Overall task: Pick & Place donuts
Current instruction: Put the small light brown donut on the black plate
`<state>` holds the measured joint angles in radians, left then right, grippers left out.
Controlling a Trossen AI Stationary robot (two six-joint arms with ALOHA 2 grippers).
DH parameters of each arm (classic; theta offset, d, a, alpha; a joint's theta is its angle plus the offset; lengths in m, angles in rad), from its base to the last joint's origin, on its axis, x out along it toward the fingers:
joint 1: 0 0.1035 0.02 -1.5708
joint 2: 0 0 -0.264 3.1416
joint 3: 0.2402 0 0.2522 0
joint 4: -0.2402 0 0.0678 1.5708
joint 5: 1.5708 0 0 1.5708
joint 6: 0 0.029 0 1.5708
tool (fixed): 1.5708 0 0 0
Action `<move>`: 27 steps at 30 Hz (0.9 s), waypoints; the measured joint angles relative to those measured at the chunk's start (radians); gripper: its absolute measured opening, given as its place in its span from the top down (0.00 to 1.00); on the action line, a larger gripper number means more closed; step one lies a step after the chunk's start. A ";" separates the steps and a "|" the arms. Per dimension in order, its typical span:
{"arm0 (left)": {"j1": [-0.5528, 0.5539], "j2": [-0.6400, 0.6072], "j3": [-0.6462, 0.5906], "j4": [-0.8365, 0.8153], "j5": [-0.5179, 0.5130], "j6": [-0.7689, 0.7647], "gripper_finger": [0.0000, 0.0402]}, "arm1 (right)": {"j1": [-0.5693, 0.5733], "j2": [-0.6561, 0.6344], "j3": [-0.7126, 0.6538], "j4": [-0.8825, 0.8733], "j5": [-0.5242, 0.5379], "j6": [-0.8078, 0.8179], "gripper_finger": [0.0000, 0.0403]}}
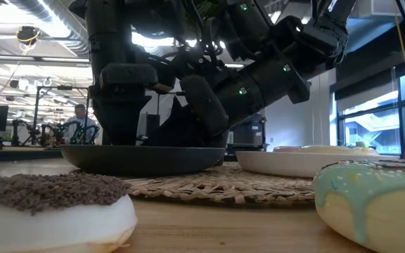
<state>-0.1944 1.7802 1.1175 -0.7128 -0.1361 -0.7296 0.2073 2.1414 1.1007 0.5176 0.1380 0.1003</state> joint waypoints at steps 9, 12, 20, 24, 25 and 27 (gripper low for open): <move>0.000 0.000 0.000 -0.002 0.000 0.000 0.45 | 0.000 0.002 -0.002 0.037 0.002 0.000 0.64; 0.000 0.000 0.000 -0.001 0.001 0.000 0.46 | 0.000 0.002 -0.002 0.063 0.007 -0.001 0.64; 0.000 0.000 0.000 0.006 0.001 0.002 0.46 | 0.000 0.002 -0.002 0.101 0.008 -0.026 0.64; 0.000 0.000 0.000 0.006 0.000 0.002 0.45 | 0.000 0.002 -0.002 0.100 0.009 -0.030 0.64; 0.000 0.000 0.000 0.006 0.000 0.002 0.45 | 0.000 0.002 -0.002 0.100 0.009 -0.030 0.64; 0.000 0.000 0.000 0.006 0.000 0.002 0.46 | 0.000 0.002 -0.002 0.100 0.009 -0.031 0.64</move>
<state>-0.1944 1.7802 1.1175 -0.7063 -0.1360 -0.7279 0.2077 2.1437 1.0988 0.6174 0.1471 0.0693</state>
